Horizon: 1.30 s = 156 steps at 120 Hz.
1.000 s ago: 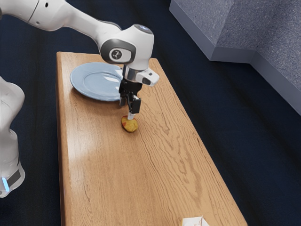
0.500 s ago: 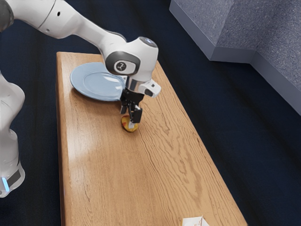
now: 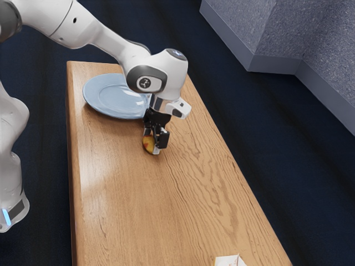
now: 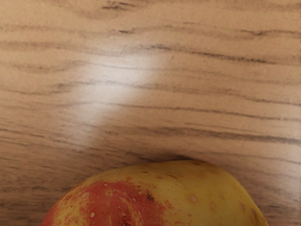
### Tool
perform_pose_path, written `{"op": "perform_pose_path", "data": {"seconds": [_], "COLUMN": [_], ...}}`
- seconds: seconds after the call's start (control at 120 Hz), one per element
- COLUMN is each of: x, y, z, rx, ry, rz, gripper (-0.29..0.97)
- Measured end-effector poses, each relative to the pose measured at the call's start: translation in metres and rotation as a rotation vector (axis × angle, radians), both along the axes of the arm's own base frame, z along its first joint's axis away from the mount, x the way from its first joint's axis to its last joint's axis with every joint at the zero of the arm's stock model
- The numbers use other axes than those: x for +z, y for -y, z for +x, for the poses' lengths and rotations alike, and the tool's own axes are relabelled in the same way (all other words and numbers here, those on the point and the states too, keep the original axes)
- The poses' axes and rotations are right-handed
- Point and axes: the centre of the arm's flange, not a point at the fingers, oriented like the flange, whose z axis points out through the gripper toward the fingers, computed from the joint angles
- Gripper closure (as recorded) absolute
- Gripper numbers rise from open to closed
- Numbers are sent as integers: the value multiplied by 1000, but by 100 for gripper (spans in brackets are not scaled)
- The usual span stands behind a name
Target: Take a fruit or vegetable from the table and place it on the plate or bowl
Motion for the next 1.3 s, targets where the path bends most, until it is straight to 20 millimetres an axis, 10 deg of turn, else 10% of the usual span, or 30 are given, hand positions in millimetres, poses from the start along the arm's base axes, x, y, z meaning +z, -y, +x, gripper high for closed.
{"op": "perform_pose_path", "data": {"seconds": [0.533,0.775,1.092,1.3], "x": [5,63,199,191], "y": [1,-16,-133,-224], "z": [2,7,8,-14], "rx": [15,45,253,424], "ry": [15,92,138,40], "rz": [10,1,-17,-1], "gripper": [30,27,26,26]}}
